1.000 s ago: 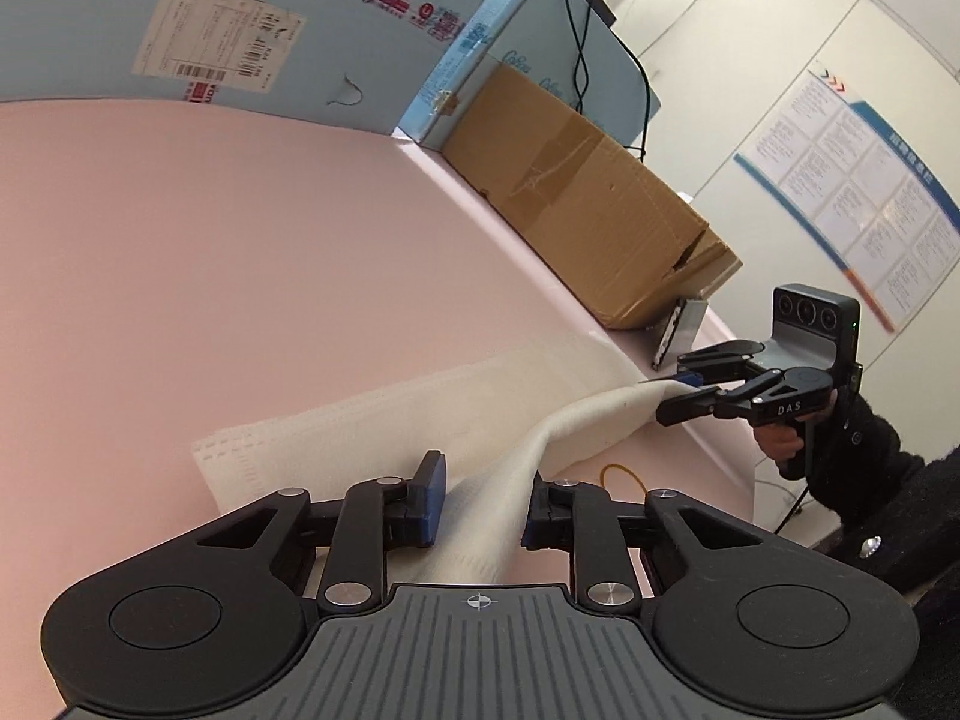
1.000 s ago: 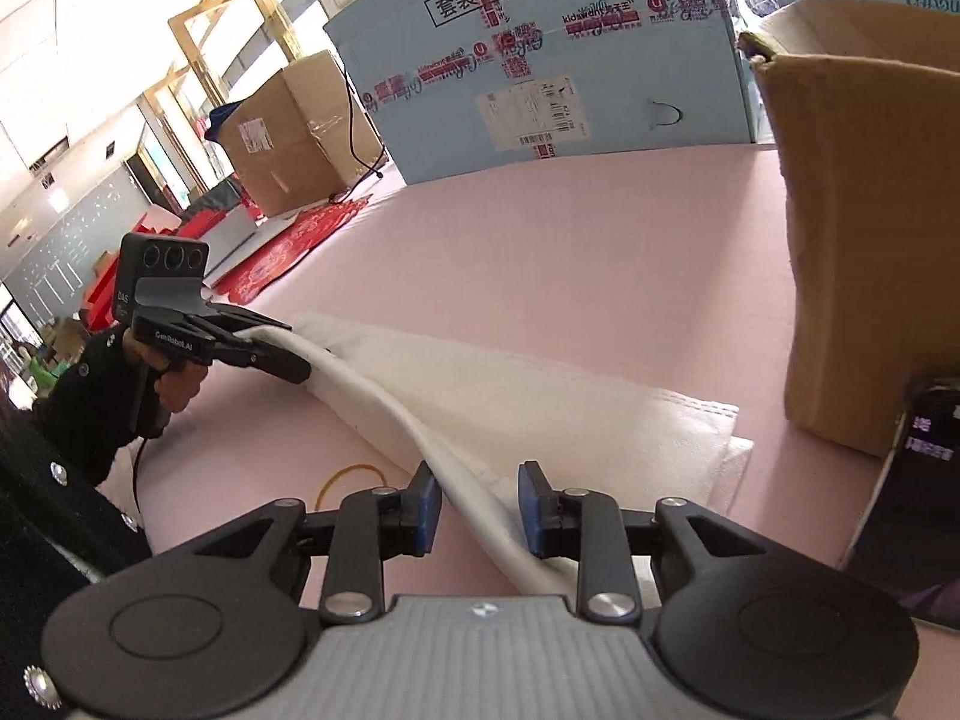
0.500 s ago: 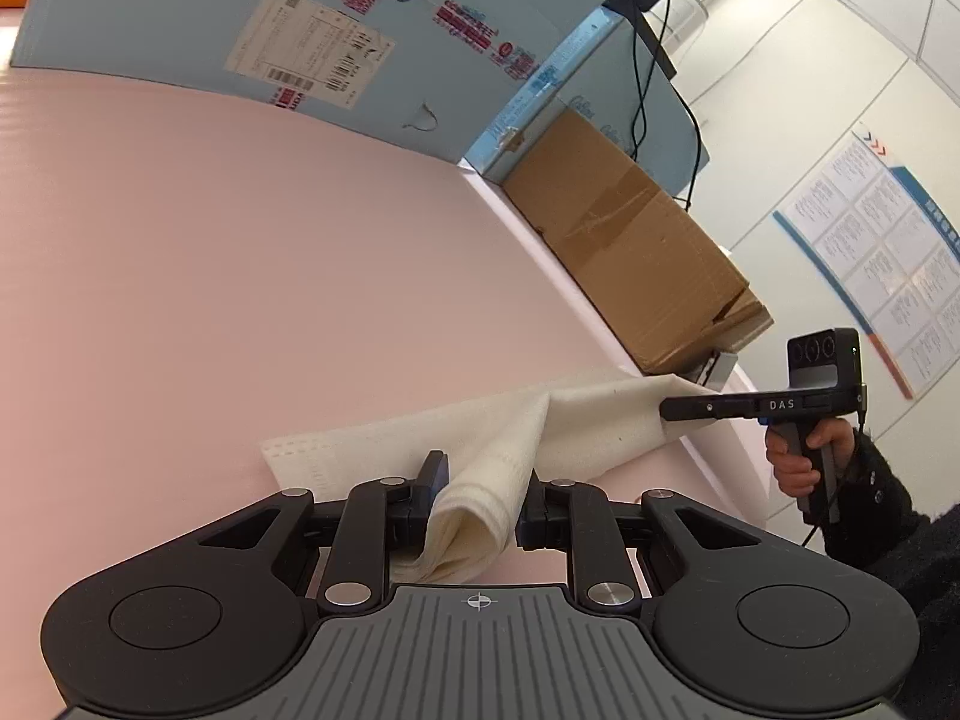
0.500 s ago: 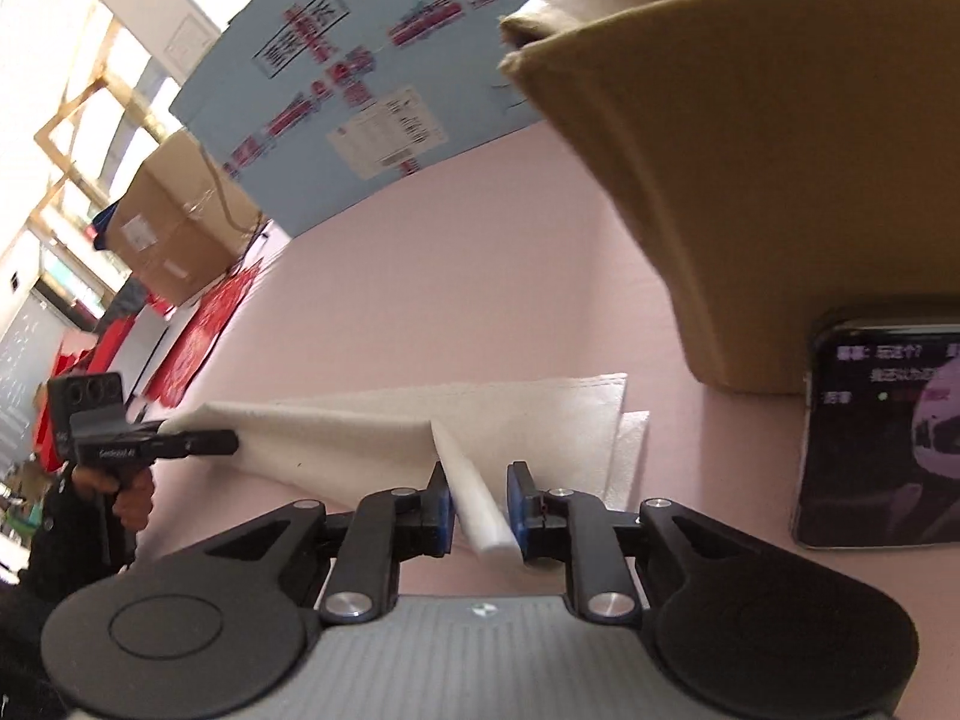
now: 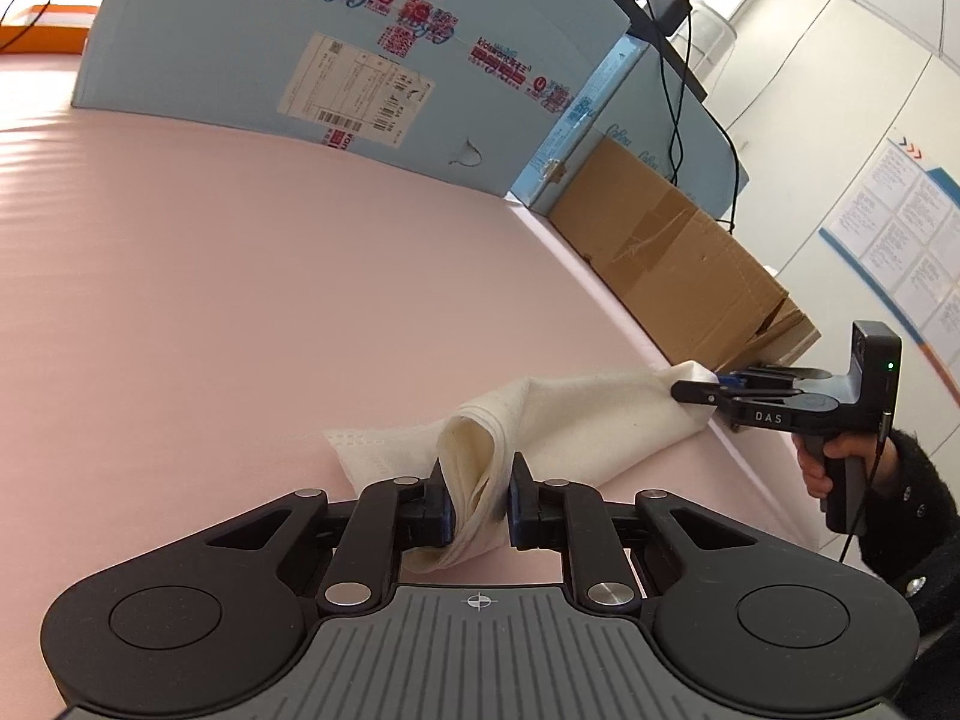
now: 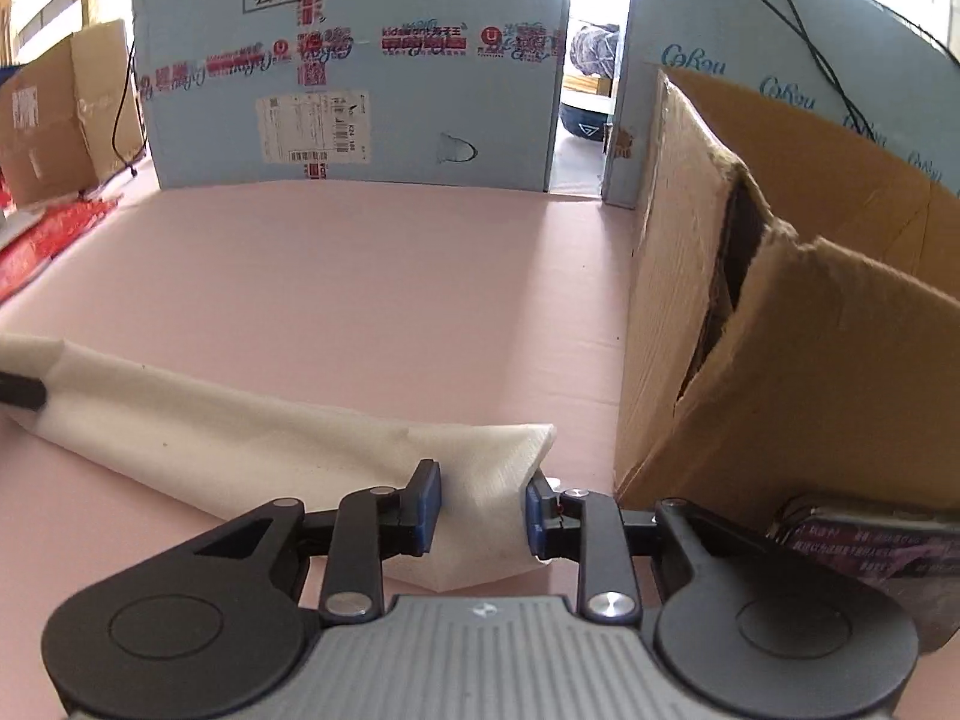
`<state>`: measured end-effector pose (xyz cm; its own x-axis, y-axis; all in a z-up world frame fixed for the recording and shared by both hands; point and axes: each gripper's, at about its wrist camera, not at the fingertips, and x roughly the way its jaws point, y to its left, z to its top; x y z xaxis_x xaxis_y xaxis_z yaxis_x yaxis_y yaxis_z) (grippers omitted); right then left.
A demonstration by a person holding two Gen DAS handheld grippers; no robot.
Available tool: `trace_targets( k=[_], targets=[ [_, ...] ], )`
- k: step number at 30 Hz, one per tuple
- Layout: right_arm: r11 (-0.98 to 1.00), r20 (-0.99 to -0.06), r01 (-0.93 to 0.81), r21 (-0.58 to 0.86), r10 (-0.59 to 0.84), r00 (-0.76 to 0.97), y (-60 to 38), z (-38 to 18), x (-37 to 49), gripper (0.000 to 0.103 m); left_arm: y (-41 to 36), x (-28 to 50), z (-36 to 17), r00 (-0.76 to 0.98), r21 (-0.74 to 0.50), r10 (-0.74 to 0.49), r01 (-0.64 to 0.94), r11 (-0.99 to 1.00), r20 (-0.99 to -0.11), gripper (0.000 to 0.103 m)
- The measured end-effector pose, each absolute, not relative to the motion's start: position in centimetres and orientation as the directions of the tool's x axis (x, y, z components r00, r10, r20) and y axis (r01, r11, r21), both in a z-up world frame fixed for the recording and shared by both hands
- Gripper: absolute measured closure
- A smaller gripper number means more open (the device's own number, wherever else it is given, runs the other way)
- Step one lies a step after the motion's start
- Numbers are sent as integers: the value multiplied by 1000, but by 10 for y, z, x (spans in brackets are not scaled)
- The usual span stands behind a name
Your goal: Fold shopping bag
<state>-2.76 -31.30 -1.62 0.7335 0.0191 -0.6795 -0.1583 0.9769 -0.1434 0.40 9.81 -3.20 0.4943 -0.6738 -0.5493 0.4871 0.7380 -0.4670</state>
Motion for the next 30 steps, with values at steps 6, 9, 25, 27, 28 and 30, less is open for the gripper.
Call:
trace_targets(
  k=[6,9,25,27,28,30],
  targets=[
    [892,-570,-173,-418,-109,814,-285,-36,-45,75,84,-24,-11,700,-90,-346,376,922,-625,57],
    [876,-540,-170,-451,-116,834,-281,-41,-52,75,74,-38,4,821,155,-74,195,969,-566,55],
    [905,-498,-147,-399,-80,864,-288,-45,-53,73,-78,-30,-24,672,41,-446,577,816,-591,82],
    [914,-503,-143,-381,-75,861,-290,-41,-53,68,-76,-30,-26,670,23,-453,574,819,-589,82],
    [918,-505,-137,-373,-77,859,-292,-38,-53,62,-75,-31,-27,669,16,-456,572,820,-587,82],
    [927,-494,-126,-353,-70,866,-292,-29,-59,53,-73,-32,-29,671,12,-459,572,820,-583,82]
  ],
)
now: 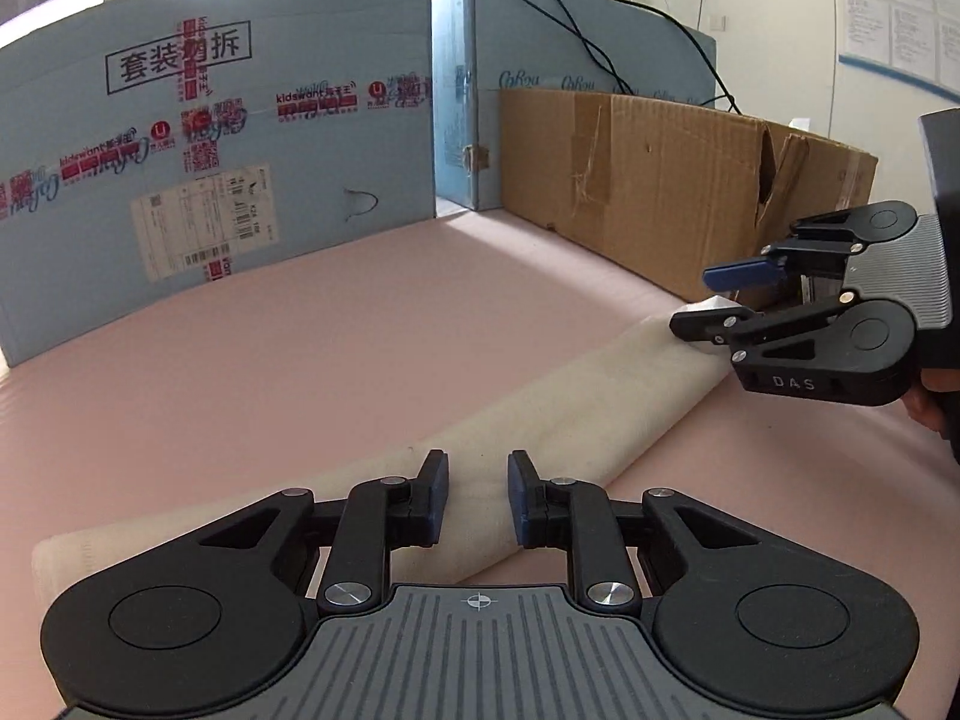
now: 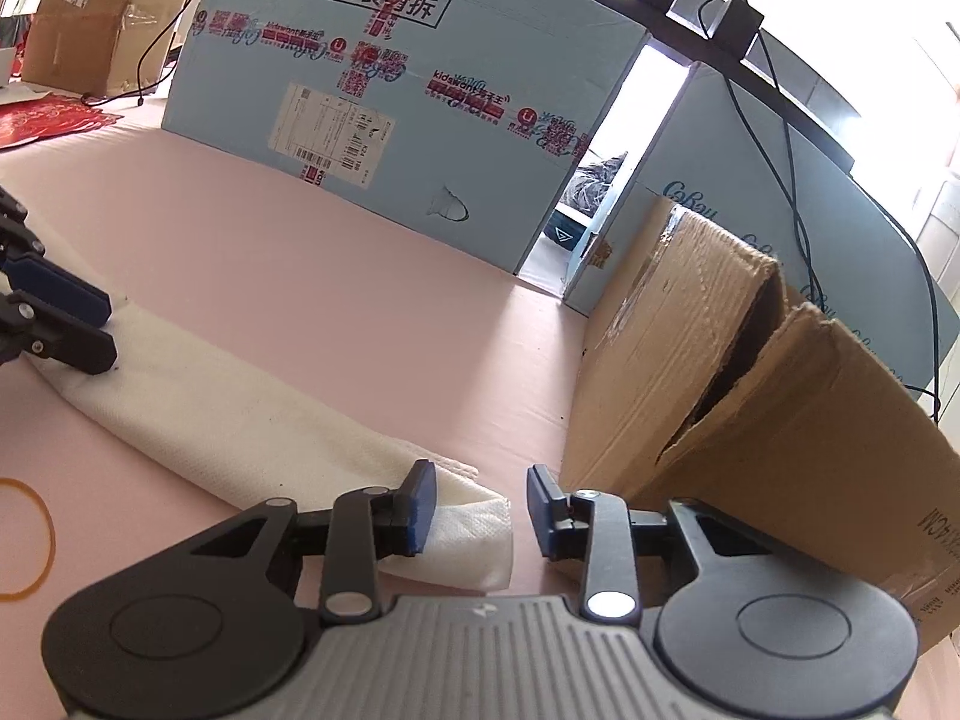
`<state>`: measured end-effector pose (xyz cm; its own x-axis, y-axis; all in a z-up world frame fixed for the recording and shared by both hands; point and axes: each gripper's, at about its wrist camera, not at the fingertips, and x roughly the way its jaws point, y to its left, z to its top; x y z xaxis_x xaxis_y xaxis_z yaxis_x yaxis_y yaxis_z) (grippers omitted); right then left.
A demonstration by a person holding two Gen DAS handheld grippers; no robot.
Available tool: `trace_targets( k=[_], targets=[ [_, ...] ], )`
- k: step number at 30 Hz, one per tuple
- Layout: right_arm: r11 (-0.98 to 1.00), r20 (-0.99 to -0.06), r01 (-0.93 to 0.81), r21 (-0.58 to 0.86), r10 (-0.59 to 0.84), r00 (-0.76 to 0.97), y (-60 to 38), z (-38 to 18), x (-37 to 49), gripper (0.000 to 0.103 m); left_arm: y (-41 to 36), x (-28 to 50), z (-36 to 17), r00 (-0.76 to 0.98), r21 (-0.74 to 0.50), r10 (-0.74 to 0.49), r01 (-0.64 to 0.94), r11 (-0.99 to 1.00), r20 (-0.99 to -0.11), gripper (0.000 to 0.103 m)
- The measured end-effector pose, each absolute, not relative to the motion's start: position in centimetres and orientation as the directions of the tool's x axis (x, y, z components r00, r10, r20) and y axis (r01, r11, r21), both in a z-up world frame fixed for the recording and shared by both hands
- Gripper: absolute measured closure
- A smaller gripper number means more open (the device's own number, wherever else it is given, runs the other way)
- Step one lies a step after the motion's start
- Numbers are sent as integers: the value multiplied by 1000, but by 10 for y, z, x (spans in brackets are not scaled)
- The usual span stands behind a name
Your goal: Fold shopping bag
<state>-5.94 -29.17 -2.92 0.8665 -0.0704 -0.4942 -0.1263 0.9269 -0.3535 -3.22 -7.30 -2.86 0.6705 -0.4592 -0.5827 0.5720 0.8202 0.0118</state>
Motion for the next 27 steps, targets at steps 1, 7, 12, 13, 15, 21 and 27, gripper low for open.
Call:
trace_targets(
  k=[1,7,12,13,15,21,27],
  targets=[
    [935,-477,-113,-335,-65,876,-291,-24,-67,45,-72,-33,-30,671,11,-460,572,820,-581,82],
    [989,-393,-20,-148,-40,919,-287,-2,-112,27,-70,-32,-29,668,-3,-473,577,817,-574,78],
    [967,-511,-80,243,197,837,-309,-8,-108,27,-71,-32,-29,671,5,-473,579,815,-572,77],
    [947,-530,-69,314,235,814,-313,-12,-102,28,-71,-32,-29,670,2,-475,580,815,-571,76],
    [905,-561,-38,423,294,774,-319,-22,-89,32,-70,-32,-29,664,-9,-484,585,811,-570,73],
    [855,-536,-25,518,347,770,-310,-36,-62,32,-74,-33,-31,626,-23,-524,629,777,-577,42],
    [893,-515,-24,449,281,810,-287,-37,-49,44,-80,-36,-33,618,3,-523,647,762,-587,35]
  ],
)
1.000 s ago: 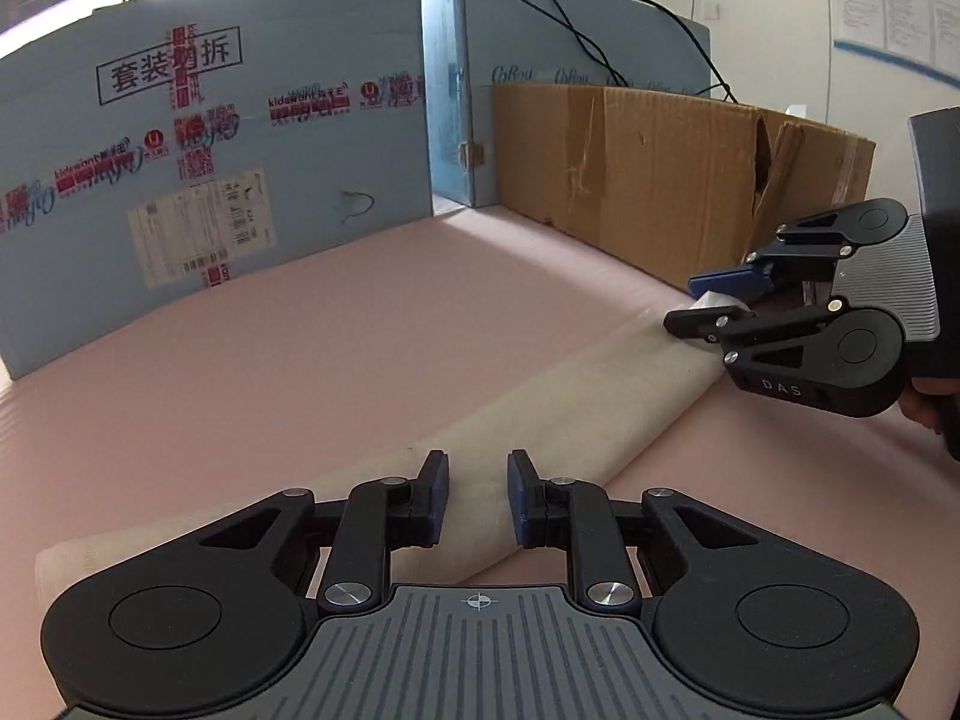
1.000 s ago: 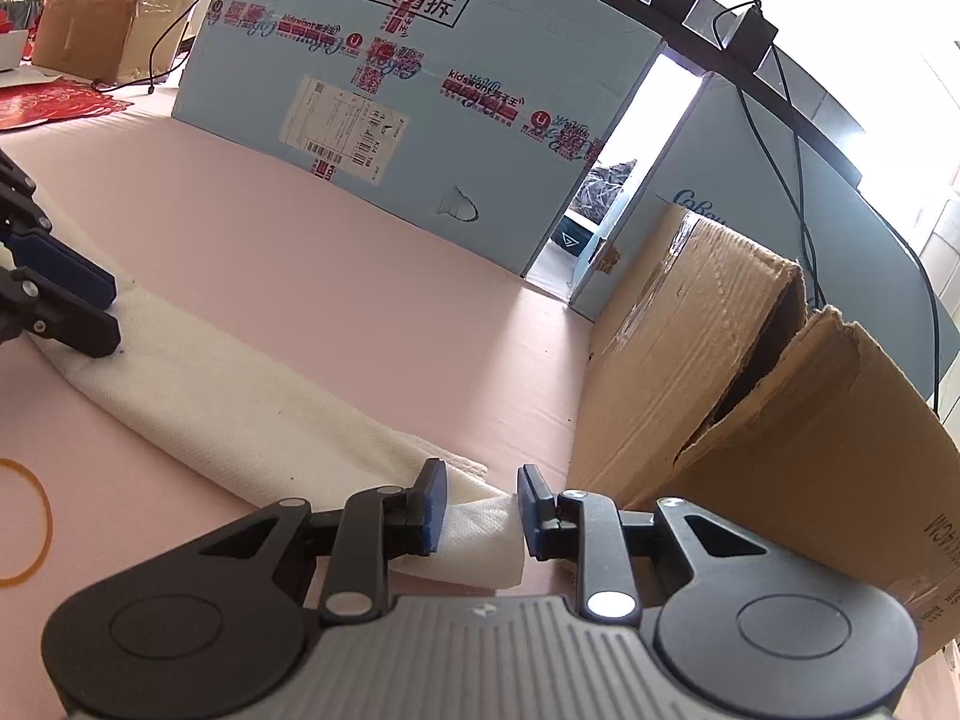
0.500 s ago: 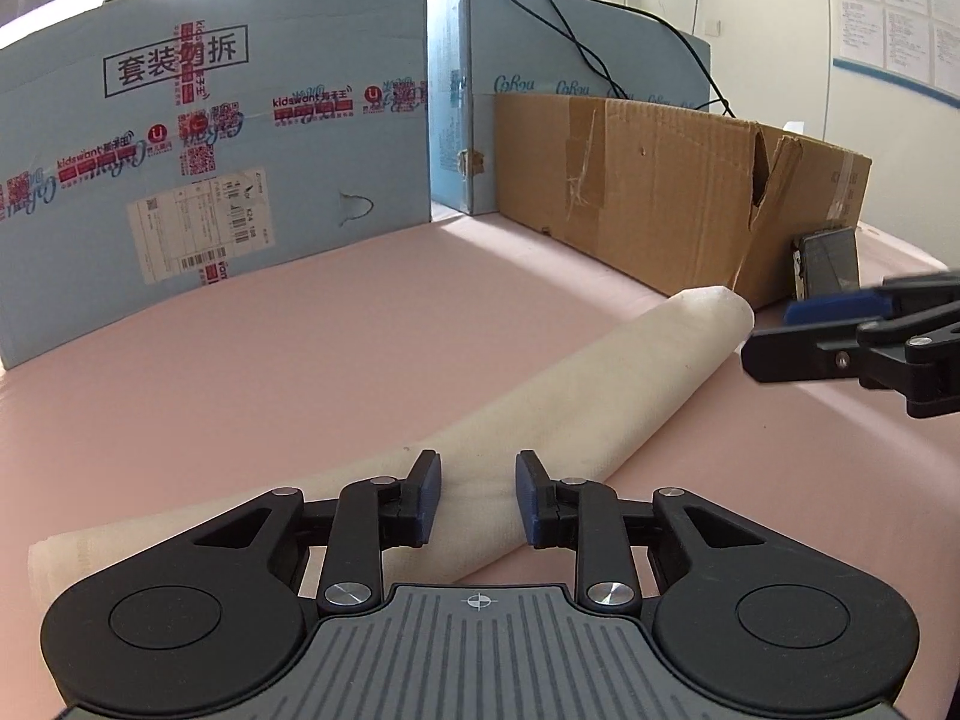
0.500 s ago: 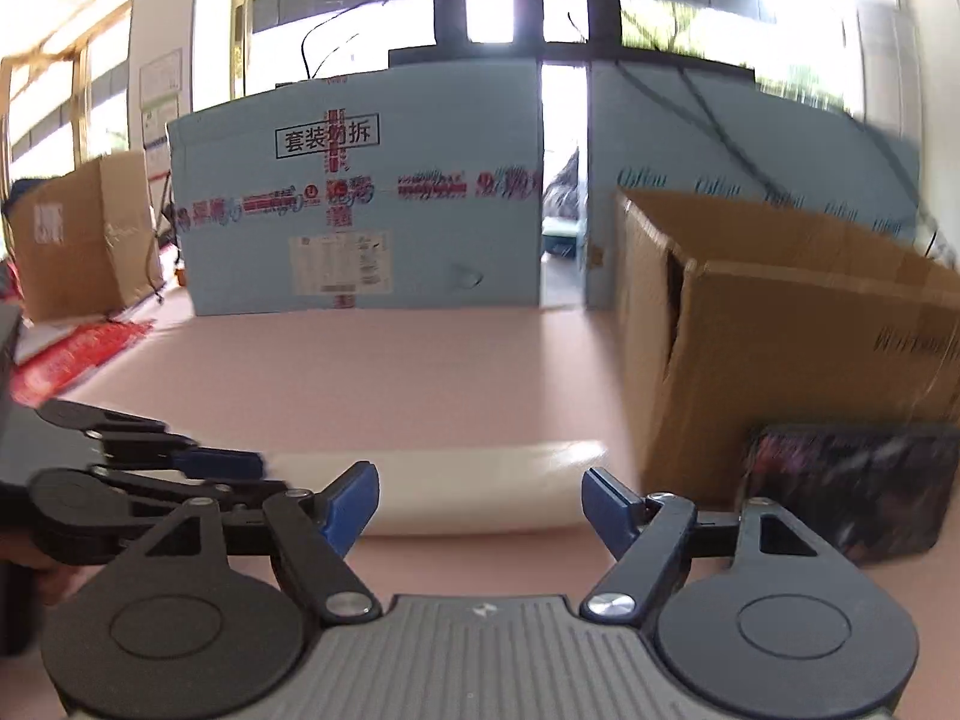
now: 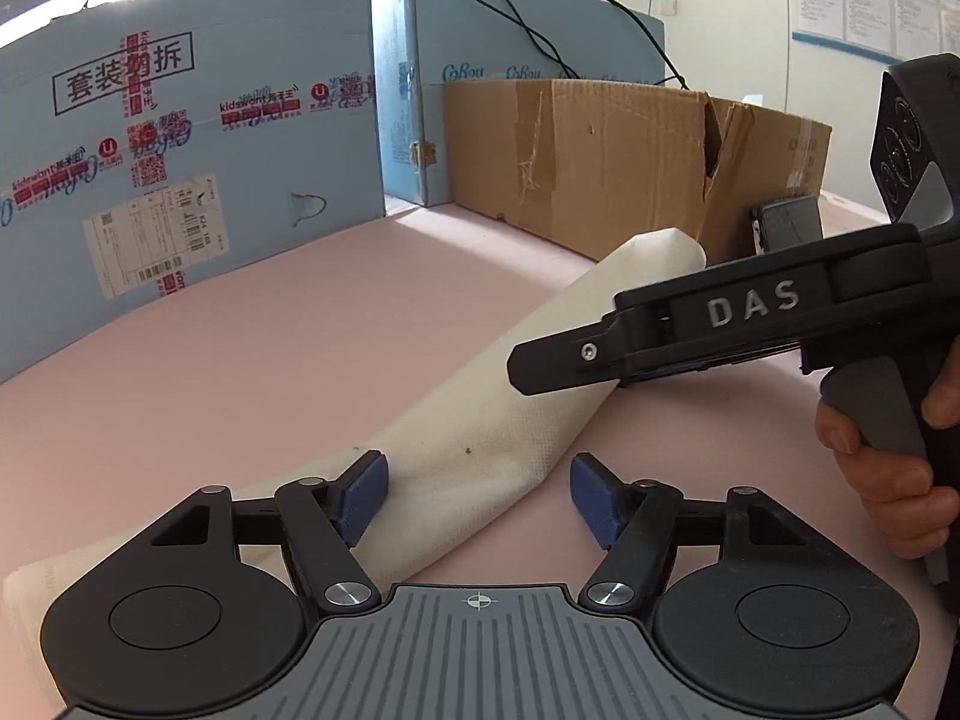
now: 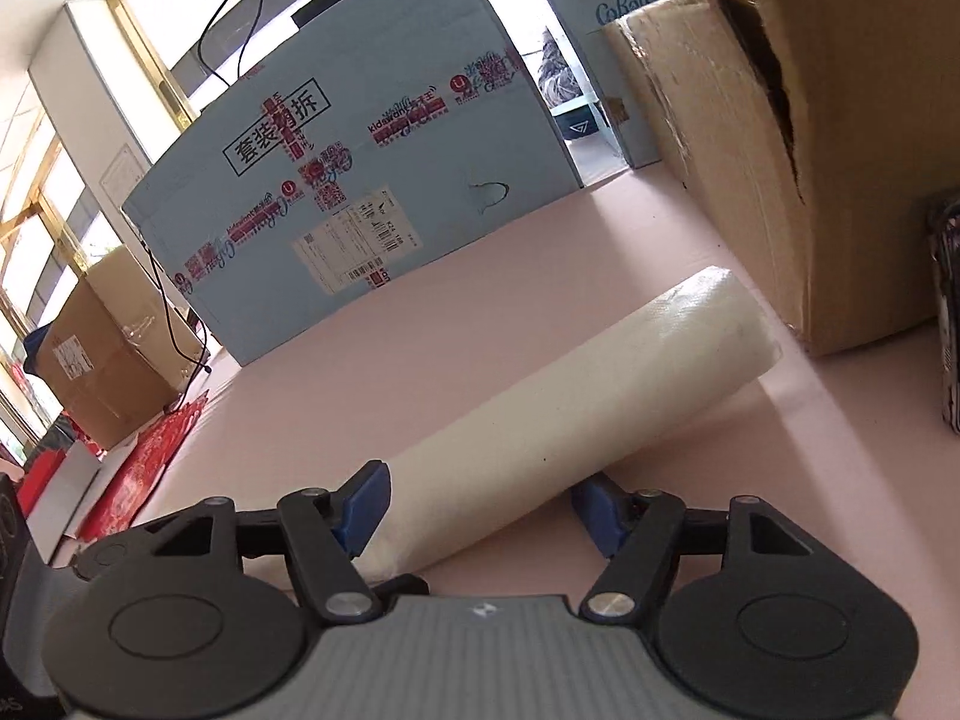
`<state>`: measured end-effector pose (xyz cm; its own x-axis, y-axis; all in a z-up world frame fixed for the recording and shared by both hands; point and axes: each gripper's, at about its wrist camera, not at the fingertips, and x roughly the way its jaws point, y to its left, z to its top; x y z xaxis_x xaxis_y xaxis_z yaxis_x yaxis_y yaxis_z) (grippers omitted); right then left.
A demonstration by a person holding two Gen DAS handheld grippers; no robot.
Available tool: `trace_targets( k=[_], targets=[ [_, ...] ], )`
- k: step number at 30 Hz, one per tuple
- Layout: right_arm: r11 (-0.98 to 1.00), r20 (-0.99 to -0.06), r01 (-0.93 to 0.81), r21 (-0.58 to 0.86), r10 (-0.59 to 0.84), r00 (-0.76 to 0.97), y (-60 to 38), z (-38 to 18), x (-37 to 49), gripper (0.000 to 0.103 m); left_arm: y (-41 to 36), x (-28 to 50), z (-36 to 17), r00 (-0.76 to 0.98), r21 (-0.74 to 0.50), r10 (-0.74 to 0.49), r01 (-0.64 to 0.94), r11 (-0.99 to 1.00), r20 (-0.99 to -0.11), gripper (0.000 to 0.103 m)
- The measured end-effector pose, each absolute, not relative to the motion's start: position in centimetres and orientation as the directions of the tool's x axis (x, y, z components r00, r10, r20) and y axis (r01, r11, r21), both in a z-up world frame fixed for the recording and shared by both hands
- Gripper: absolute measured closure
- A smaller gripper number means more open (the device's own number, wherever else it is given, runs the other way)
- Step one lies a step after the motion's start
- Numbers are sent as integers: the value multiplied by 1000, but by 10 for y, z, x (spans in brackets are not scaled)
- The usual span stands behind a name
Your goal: Fold shopping bag
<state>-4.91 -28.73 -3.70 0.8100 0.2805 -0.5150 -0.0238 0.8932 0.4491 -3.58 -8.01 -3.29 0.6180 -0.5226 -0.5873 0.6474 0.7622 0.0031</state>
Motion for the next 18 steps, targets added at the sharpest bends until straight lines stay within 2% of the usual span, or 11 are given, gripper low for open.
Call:
trace_targets(
  k=[1,4,6,8,9,10,12,15,18],
  targets=[
    [906,-520,-23,422,262,813,-283,-36,-48,52,-79,-35,-33,614,-10,-529,648,762,-586,35],
    [942,-537,-26,333,213,816,-270,-34,-44,66,-76,-33,-33,607,-34,-543,648,761,-581,35],
    [964,-551,-46,262,189,813,-260,-33,-42,72,-69,-31,-32,597,-78,-565,645,760,-569,35],
    [978,-557,-64,199,167,814,-253,-32,-42,76,-58,-26,-30,597,-147,-583,619,772,-550,41],
    [982,-557,-67,178,157,815,-251,-31,-43,79,-54,-25,-30,604,-160,-581,605,780,-546,48],
    [985,-557,-71,156,147,817,-249,-31,-43,81,-52,-25,-30,613,-160,-571,593,789,-545,60],
    [993,-556,-98,66,118,823,-240,-31,-46,82,-49,-23,-28,638,-142,-538,564,814,-551,64],
    [986,-495,-156,-55,109,862,-225,-28,-57,87,-49,-21,-30,630,-114,-526,574,811,-572,64],
    [940,-396,-294,-175,206,895,-208,-22,-77,95,-44,-18,-30,621,-142,-540,572,808,-568,68]
  ],
)
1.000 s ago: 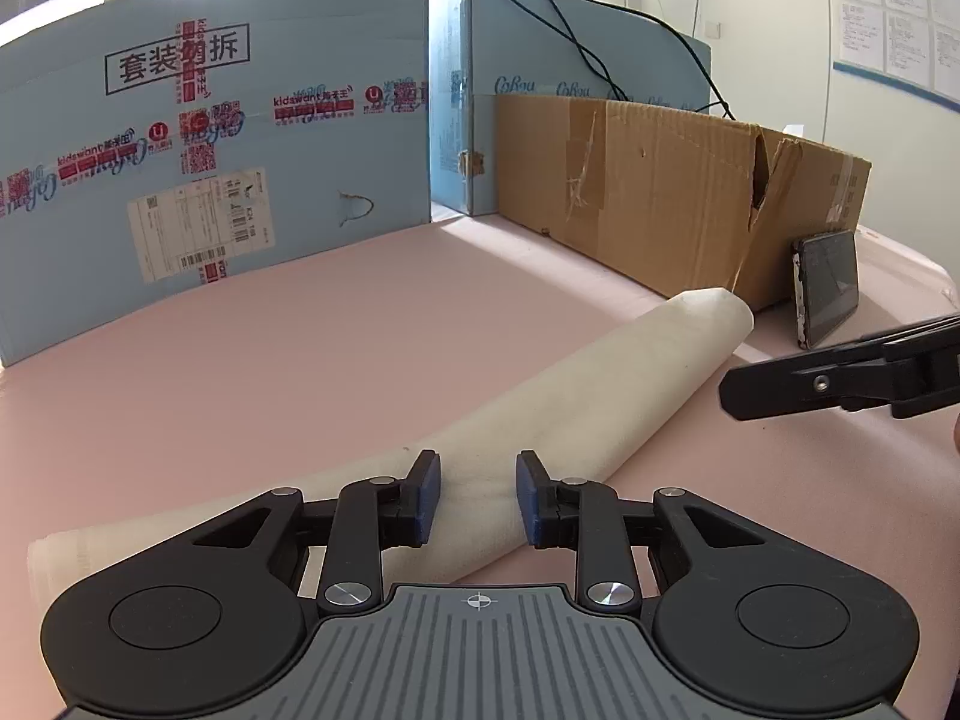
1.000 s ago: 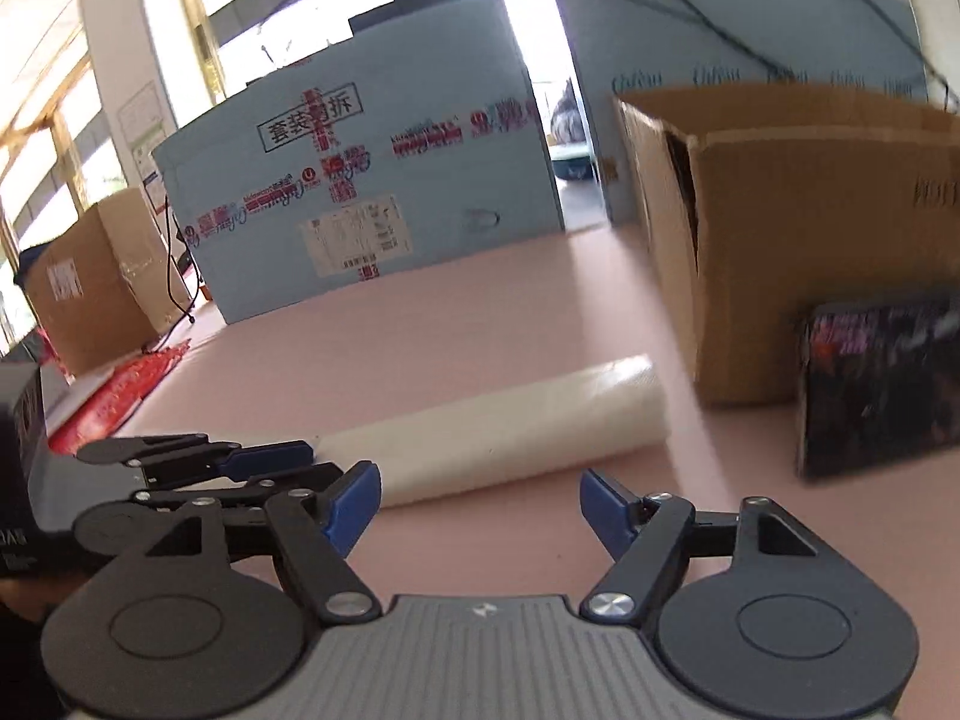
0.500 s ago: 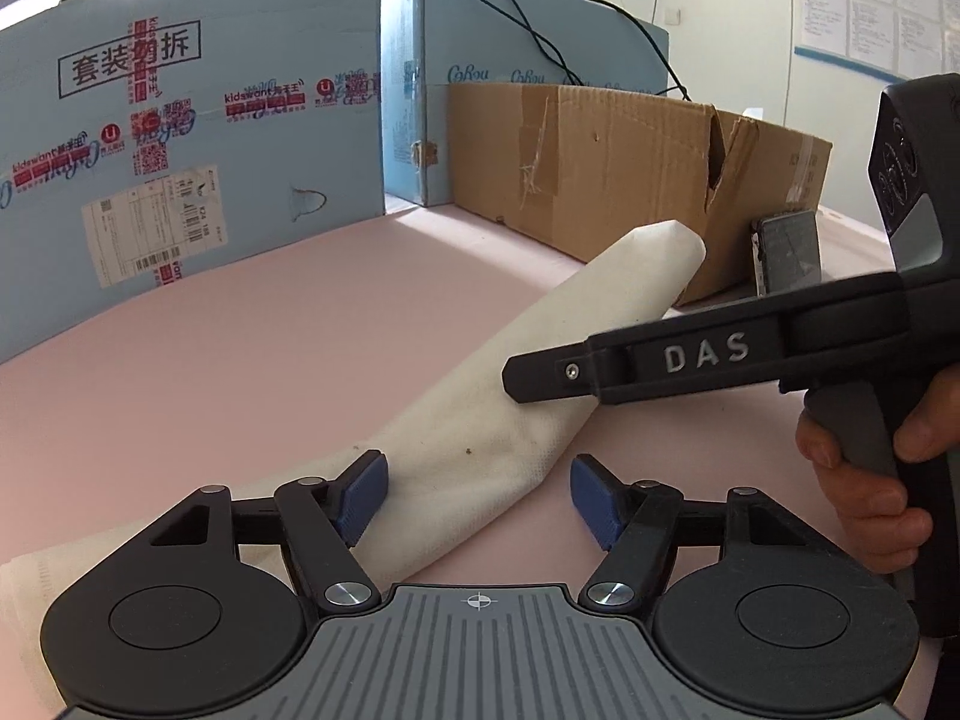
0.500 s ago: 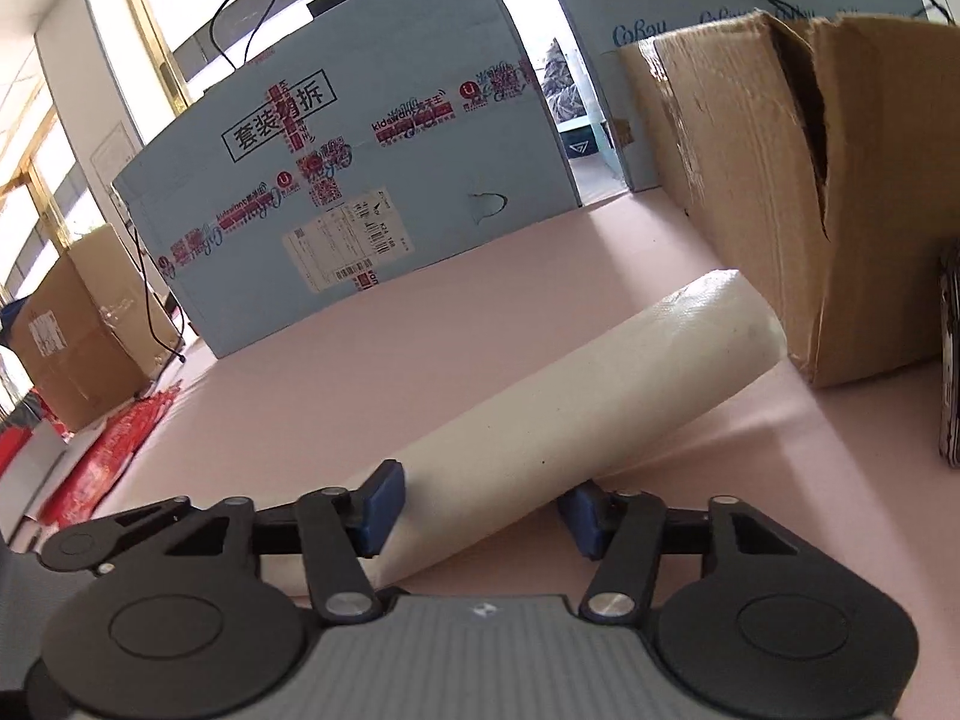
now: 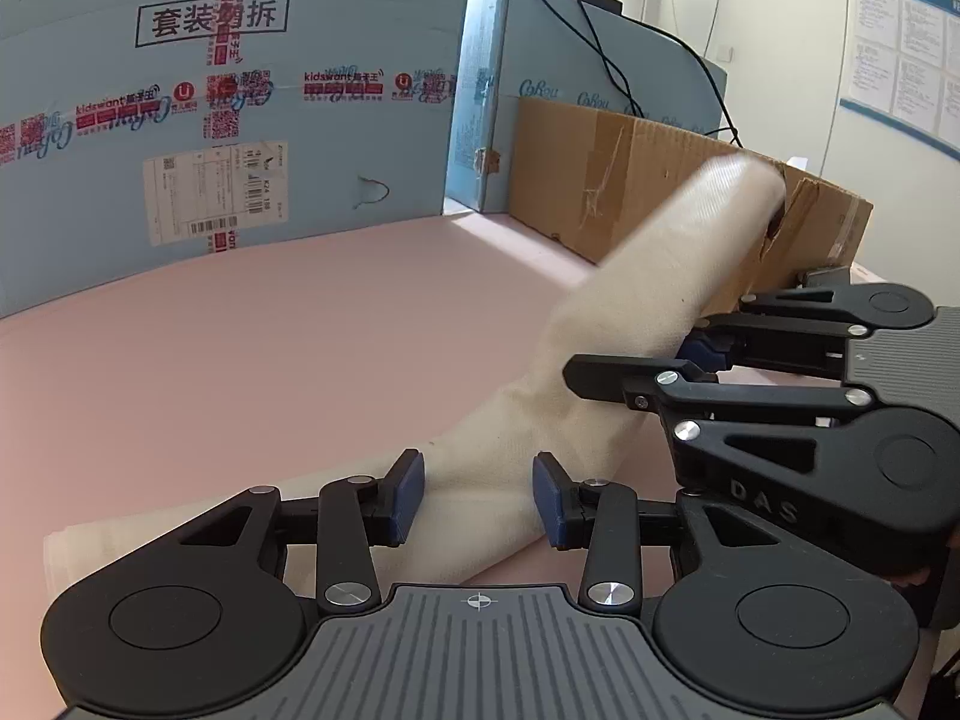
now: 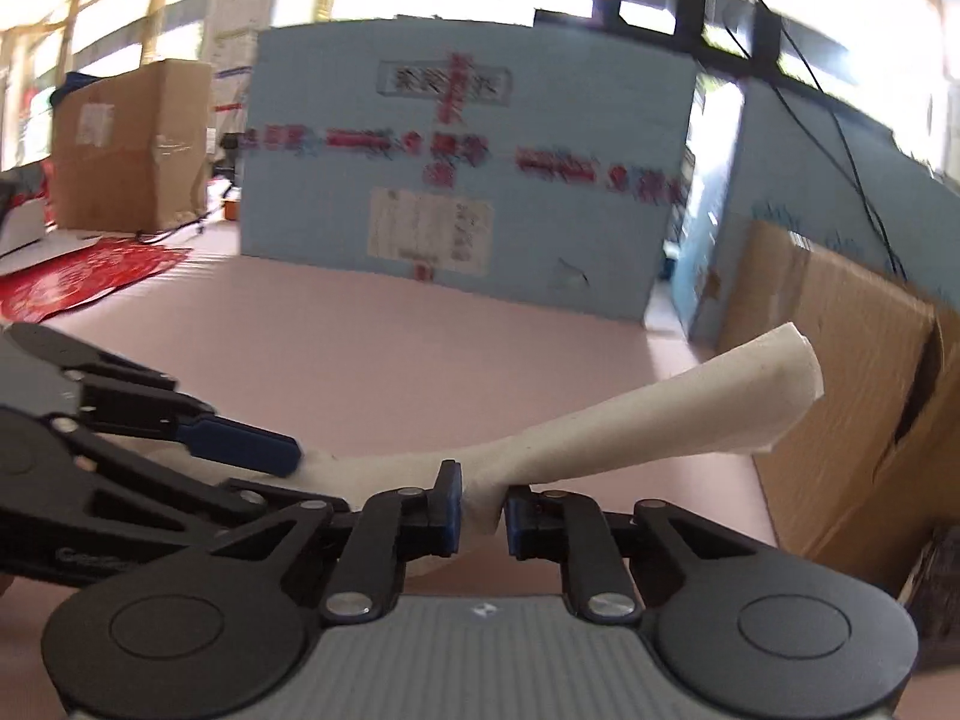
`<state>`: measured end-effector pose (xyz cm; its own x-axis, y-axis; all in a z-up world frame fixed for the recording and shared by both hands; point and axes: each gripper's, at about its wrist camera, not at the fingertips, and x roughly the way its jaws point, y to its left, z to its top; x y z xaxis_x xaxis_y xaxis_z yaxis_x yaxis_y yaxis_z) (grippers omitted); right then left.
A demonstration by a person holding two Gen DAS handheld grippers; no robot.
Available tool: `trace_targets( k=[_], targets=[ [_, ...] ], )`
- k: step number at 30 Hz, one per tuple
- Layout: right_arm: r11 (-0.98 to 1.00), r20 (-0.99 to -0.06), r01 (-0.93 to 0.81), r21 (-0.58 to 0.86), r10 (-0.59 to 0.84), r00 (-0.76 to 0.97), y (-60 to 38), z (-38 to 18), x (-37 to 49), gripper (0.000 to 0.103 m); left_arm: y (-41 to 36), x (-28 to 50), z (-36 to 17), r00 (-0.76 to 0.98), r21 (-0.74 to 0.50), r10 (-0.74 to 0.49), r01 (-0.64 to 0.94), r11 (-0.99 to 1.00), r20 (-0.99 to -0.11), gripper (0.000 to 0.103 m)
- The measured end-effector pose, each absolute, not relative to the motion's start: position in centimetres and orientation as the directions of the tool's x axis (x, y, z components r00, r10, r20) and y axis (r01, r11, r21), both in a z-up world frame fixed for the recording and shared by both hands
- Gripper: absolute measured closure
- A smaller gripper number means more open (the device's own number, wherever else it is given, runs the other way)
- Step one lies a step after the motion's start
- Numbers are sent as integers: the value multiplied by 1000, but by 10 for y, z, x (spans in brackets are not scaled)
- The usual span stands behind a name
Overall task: Fold shopping bag
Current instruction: 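Grasp the strip end with the right gripper and fold it back onto the strip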
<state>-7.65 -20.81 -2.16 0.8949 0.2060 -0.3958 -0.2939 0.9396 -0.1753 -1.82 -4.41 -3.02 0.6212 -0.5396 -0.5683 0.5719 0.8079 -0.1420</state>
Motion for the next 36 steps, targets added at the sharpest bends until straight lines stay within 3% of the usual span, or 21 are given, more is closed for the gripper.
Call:
trace_targets(
  k=[3,6,9,12,17,22,27,32,36],
  targets=[
    [930,-390,-350,-111,283,876,-213,-15,-76,97,-35,-13,-31,602,-206,-574,569,796,-555,68],
    [923,-399,-360,-133,283,872,-212,-14,-73,97,-17,-24,-20,632,-211,-571,553,806,-524,68],
    [898,-400,-380,-220,273,875,-200,-19,-78,97,7,-43,-8,699,-169,-510,499,850,-501,66],
    [853,-377,-402,-332,271,886,-178,-20,-85,97,27,-46,-15,725,-135,-416,414,900,-549,67],
    [729,-386,-477,-491,308,869,-135,-31,-92,96,47,-38,-28,696,-254,-469,396,883,-544,66],
    [635,-432,-545,-547,344,834,-113,-39,-99,96,65,-39,-23,708,-322,-498,382,867,-501,65],
    [645,-414,-531,-550,342,844,-109,-36,-99,96,99,-57,-12,792,-307,-413,297,904,-450,46],
    [601,-429,-541,-587,335,839,-96,-47,-102,95,117,-76,8,892,-265,-237,139,954,-384,45],
    [587,-426,-542,-601,338,839,-93,-51,-104,94,88,-75,22,880,-200,-333,279,939,-340,39]
  ],
)
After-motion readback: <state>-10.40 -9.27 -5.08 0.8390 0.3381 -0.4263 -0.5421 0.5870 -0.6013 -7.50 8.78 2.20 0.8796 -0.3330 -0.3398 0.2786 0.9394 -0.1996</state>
